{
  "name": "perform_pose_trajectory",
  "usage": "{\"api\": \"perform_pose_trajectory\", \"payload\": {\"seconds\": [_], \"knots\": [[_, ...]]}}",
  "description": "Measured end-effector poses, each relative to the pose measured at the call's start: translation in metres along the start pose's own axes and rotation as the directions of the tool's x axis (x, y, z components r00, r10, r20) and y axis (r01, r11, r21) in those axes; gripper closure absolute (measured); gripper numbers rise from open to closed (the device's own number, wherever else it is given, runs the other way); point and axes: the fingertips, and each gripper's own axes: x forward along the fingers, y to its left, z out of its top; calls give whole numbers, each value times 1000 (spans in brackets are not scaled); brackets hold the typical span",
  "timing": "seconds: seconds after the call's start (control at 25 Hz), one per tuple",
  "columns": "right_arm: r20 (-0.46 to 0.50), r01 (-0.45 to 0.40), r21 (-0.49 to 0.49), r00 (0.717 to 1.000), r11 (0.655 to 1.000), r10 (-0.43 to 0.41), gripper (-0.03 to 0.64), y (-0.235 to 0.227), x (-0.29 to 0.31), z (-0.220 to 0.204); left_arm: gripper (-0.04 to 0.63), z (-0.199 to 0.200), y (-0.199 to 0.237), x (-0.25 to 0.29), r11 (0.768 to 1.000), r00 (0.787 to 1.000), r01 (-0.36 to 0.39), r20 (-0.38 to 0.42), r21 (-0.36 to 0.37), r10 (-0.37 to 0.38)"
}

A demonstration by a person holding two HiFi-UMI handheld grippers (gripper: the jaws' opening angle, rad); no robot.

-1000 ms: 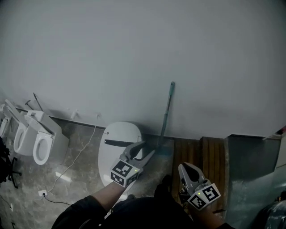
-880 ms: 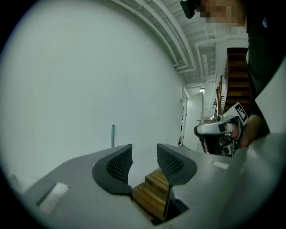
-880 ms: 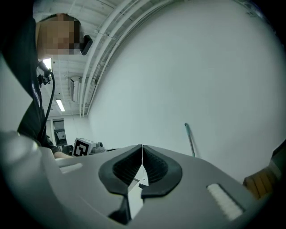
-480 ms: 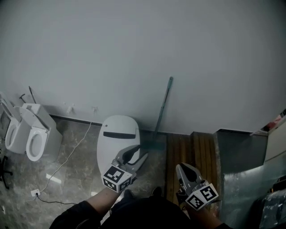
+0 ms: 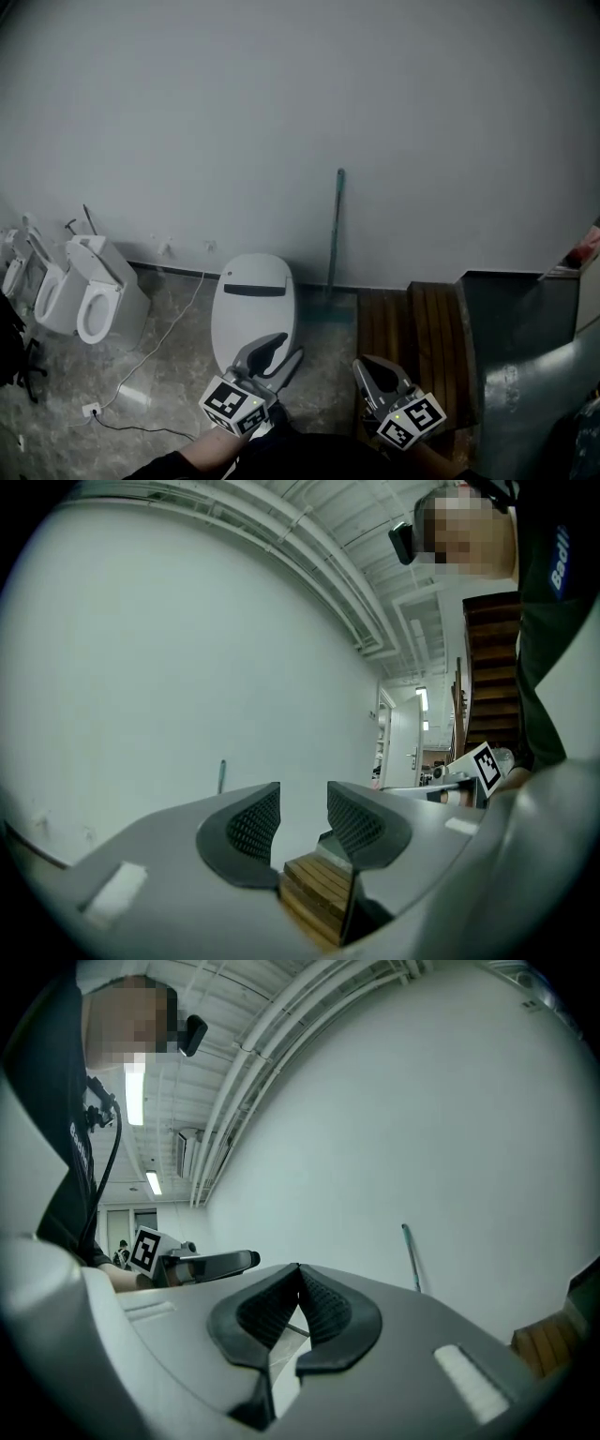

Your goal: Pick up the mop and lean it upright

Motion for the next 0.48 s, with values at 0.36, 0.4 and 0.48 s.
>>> {"api": "perform_pose_trajectory", "payload": {"seconds": [0.36,0.4,0.48], "knots": [[-10,-41,26,999,999,42,612,5,-98,-30,422,-23,-114,-30,999,998,-43,-50,-19,42],[-17,-45,27,999,999,45,612,8,-104,-33,422,-22,-123,-34,999,998,-39,-49,-11,38],[-23,-50,22,998,998,51,612,16,-115,-36,423,-18,-136,-41,1000,999,-29,-42,6,29]]}}
